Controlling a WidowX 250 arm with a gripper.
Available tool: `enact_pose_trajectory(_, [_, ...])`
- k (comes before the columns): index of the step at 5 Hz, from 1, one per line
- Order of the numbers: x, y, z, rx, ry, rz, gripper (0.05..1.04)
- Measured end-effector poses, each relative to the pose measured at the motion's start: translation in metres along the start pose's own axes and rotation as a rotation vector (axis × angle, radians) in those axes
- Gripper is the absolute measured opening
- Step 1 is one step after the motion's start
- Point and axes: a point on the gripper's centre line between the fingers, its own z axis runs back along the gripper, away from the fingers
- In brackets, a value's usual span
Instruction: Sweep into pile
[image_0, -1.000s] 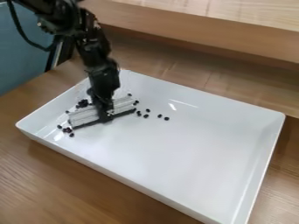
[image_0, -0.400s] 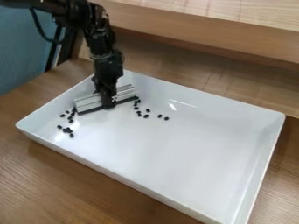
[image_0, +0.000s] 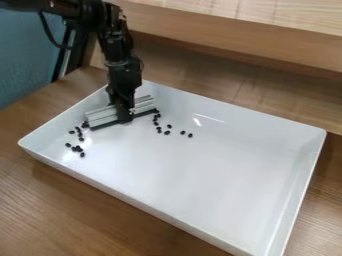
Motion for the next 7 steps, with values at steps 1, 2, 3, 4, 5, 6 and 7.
enact_pose_trajectory(1, [0.0, -0.01, -0.001, -0.009, 0.0, 0.008, 0.725])
enact_pose_trajectory(2, [-0.004, -0.027, 0.005, -0.048, -0.013, 0.023, 0.986])
enact_pose_trajectory(3, [-0.006, -0.035, 0.009, -0.083, -0.015, 0.034, 1.005])
enact_pose_trajectory(4, [-0.002, -0.034, 0.017, -0.099, -0.022, 0.044, 1.0])
enact_pose_trajectory(5, [0.001, -0.028, 0.027, -0.091, -0.026, 0.059, 1.0])
enact_pose_trajectory(6, [0.003, -0.019, 0.038, -0.073, -0.04, 0.072, 1.0])
enact_pose_trajectory(7, [0.008, -0.017, 0.064, -0.046, -0.09, 0.063, 1.0])
